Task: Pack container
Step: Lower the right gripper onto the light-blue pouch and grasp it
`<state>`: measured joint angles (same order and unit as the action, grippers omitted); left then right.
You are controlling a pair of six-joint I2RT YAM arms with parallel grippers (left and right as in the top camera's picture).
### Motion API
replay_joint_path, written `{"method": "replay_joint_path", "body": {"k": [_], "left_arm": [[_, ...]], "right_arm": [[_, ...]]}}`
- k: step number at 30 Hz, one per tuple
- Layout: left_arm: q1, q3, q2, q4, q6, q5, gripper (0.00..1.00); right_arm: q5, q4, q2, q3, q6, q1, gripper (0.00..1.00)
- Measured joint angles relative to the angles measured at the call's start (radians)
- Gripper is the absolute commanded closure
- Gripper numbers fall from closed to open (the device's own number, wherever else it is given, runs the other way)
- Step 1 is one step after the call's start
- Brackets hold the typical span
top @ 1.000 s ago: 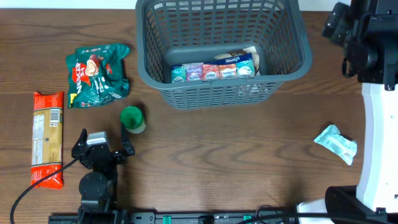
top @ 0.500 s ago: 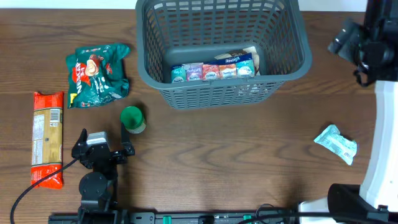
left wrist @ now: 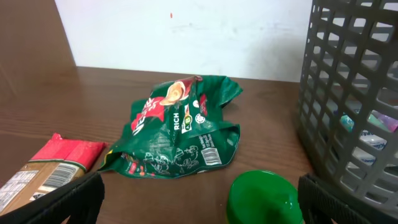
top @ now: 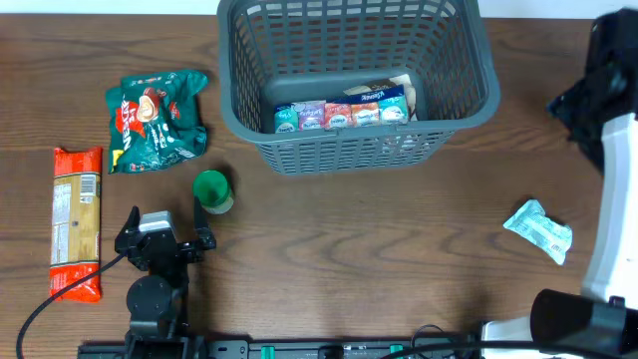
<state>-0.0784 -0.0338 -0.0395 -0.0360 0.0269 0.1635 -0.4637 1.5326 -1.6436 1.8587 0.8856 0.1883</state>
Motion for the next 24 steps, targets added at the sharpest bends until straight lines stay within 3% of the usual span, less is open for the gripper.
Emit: {"method": "replay_joint_path", "body": {"k": [11,20,24], "left_arm": [[0.0,0.0,0.0,0.0,0.0,0.0,0.01],[0.0,0.0,0.0,0.0,0.0,0.0,0.01],[0.0,0.0,0.0,0.0,0.0,0.0,0.01]], "right_arm": [[0.0,-0.205,-0.005,-0.447,0.111,0.063,0.01],[0.058,-0.293,-0.005,-0.715,0.454,0.178,0.01],[0.063,-0.4,-0.006,-0.785,0.534,0.211,0.01]]}}
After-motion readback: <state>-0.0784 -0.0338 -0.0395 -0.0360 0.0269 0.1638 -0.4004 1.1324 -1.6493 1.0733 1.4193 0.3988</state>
